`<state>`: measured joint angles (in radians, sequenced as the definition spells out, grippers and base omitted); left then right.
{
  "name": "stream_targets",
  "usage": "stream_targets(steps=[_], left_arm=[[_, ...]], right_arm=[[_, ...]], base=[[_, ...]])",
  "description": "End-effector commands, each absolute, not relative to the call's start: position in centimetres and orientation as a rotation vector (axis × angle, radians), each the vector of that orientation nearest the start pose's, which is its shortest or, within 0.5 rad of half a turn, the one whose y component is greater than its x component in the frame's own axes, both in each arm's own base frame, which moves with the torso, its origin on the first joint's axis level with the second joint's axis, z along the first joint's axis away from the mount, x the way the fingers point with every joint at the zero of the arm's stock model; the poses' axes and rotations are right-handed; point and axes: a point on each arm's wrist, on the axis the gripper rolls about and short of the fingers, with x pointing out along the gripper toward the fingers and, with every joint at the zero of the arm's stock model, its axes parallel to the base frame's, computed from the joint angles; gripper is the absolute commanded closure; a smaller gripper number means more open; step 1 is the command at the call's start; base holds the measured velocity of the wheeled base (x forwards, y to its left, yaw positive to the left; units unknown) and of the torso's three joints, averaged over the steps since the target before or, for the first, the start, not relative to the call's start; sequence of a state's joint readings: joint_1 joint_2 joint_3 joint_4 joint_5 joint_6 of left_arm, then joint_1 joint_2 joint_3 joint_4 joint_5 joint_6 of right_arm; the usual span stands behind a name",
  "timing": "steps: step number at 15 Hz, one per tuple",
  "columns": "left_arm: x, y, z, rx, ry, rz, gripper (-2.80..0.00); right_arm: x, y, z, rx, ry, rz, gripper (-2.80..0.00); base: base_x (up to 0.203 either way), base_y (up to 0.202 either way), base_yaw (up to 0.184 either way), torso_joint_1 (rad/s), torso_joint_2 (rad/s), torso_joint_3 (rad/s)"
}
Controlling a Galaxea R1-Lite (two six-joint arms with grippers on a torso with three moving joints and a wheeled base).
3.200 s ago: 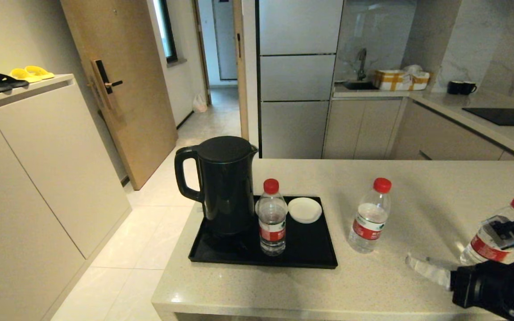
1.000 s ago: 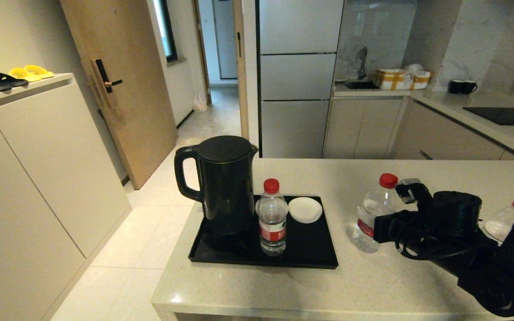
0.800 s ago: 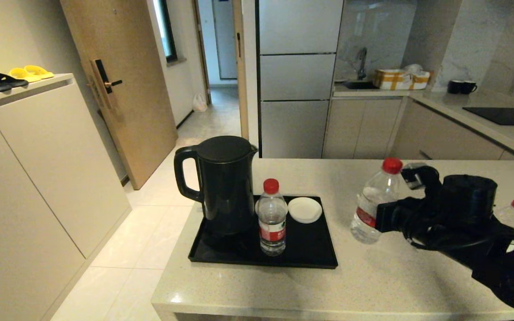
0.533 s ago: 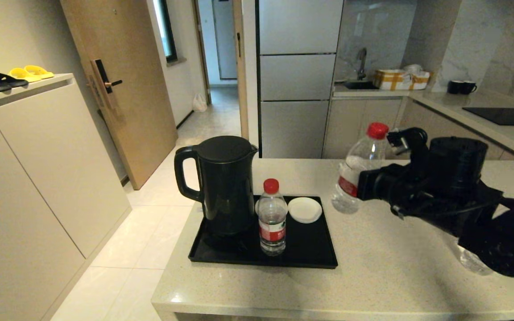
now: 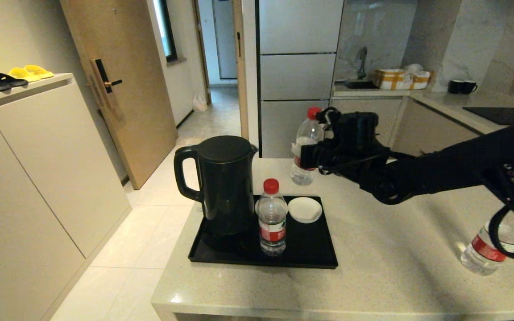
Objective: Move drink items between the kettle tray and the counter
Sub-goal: Return the bottled water to its original position
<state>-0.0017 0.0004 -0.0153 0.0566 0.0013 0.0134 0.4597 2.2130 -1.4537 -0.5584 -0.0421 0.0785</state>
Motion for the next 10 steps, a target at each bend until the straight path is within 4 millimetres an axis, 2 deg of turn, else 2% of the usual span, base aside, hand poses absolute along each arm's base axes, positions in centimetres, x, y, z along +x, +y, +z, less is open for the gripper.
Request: stream_targets(steps=[1,4,7,10], left_arm=[[-2.4,0.0,7.4,0.014,0.043,0.0,0.0],[-2.4,0.0,7.4,0.014,0.043,0.0,0.0],[-2.4,0.0,7.4,0.014,0.043,0.0,0.0],[-2.4,0.0,7.4,0.014,0.043,0.0,0.0]], right_arm=[[42.6,23.1,12.4,0.01,0.241,0.443,0.0],[42.5,25.5,10.8,-0.003,0.264,0.484,0.0],[42.7,25.9,9.3,-0.014,0.291,0.487,0.0],[42.6,26.0,8.7,-0.043,0.312,0.491,0.0]], base=[[0.0,0.0,0.0,0.0,0.0,0.0],[0.0,0.0,0.0,0.0,0.0,0.0],[0.0,0.0,0.0,0.0,0.0,0.0],[0.0,0.0,0.0,0.0,0.0,0.0]])
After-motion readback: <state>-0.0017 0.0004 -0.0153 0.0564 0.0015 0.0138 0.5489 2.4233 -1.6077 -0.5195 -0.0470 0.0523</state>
